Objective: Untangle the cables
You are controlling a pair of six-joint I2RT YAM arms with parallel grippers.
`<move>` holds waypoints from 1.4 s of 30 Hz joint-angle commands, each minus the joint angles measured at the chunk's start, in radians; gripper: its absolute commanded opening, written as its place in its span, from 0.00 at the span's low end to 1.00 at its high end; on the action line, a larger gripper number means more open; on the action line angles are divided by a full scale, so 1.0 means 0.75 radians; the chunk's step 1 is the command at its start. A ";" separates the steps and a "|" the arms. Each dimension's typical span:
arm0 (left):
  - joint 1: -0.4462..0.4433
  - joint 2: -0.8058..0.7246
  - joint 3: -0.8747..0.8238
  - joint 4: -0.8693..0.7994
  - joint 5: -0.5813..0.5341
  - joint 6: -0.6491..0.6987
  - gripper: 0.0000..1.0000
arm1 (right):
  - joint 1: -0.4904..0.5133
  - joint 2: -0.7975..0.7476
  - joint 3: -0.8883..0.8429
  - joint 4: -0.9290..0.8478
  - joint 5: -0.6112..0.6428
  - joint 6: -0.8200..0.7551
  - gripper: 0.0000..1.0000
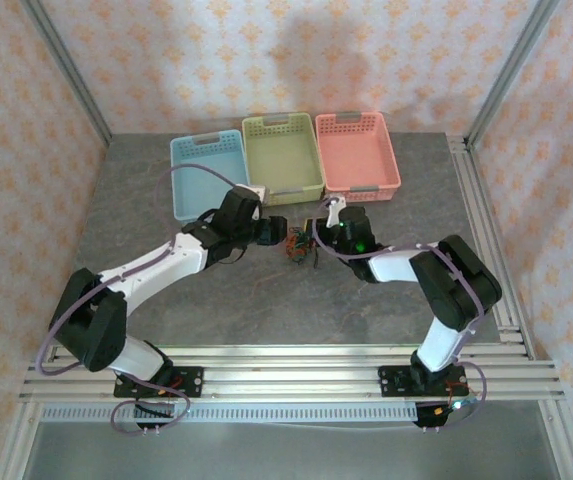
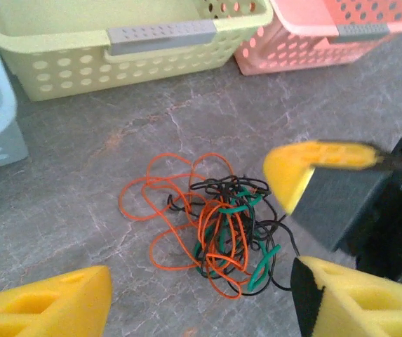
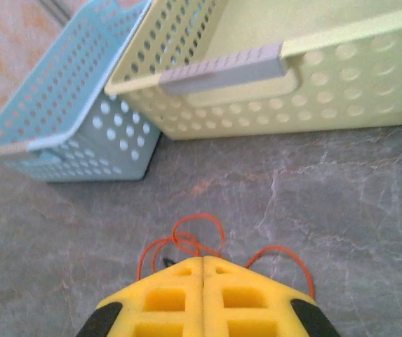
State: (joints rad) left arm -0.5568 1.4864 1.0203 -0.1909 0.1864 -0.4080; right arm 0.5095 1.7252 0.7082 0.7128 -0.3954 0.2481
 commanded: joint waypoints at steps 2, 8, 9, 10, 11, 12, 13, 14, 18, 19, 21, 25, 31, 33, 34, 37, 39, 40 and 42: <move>-0.051 0.105 0.115 -0.181 0.004 0.128 0.68 | -0.064 0.034 -0.029 0.149 0.008 0.209 0.00; -0.169 0.230 0.272 -0.304 -0.072 0.242 0.69 | -0.151 0.134 -0.045 0.315 -0.089 0.426 0.00; -0.168 0.261 0.302 -0.321 -0.057 0.243 0.69 | -0.158 0.142 -0.047 0.327 -0.095 0.440 0.00; -0.170 0.288 0.324 -0.337 -0.045 0.246 0.69 | -0.162 0.146 -0.050 0.331 -0.097 0.449 0.00; -0.172 0.320 0.356 -0.353 -0.038 0.246 0.69 | -0.166 0.144 -0.054 0.331 -0.095 0.450 0.00; -0.177 0.350 0.383 -0.366 -0.035 0.250 0.69 | -0.164 0.144 -0.055 0.329 -0.095 0.451 0.00; -0.185 0.383 0.418 -0.383 -0.034 0.256 0.68 | -0.165 0.142 -0.052 0.325 -0.096 0.451 0.00; -0.193 0.412 0.449 -0.401 -0.036 0.261 0.67 | -0.166 0.147 -0.046 0.319 -0.098 0.451 0.00; -0.223 0.505 0.553 -0.463 -0.060 0.276 0.58 | -0.164 0.159 -0.031 0.306 -0.120 0.457 0.00; -0.223 0.517 0.561 -0.462 -0.062 0.273 0.57 | -0.166 0.162 -0.030 0.306 -0.122 0.457 0.00; -0.225 0.543 0.575 -0.459 -0.064 0.276 0.53 | -0.166 0.161 -0.027 0.302 -0.125 0.457 0.00; -0.240 0.601 0.575 -0.452 -0.110 0.289 0.52 | -0.165 0.169 -0.016 0.291 -0.139 0.459 0.00; -0.256 0.597 0.543 -0.420 -0.168 0.283 0.46 | -0.164 0.173 -0.008 0.278 -0.148 0.459 0.00; -0.255 0.588 0.536 -0.414 -0.168 0.284 0.41 | -0.166 0.176 -0.005 0.277 -0.154 0.459 0.00; -0.256 0.585 0.531 -0.408 -0.169 0.283 0.39 | -0.166 0.175 -0.004 0.275 -0.157 0.460 0.00; -0.260 0.573 0.496 -0.375 -0.178 0.284 0.30 | -0.166 0.177 -0.003 0.274 -0.160 0.461 0.00; -0.260 0.508 0.462 -0.348 -0.191 0.275 0.23 | -0.166 0.176 -0.003 0.271 -0.160 0.459 0.00; -0.260 0.496 0.450 -0.337 -0.200 0.271 0.19 | -0.165 0.175 -0.004 0.271 -0.158 0.457 0.00; -0.260 0.467 0.419 -0.311 -0.228 0.263 0.09 | -0.165 0.173 -0.005 0.265 -0.156 0.454 0.00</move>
State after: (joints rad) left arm -0.7403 1.9091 1.3621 -0.4591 0.0685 -0.2127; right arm 0.3870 1.8420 0.6842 0.8978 -0.4980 0.5838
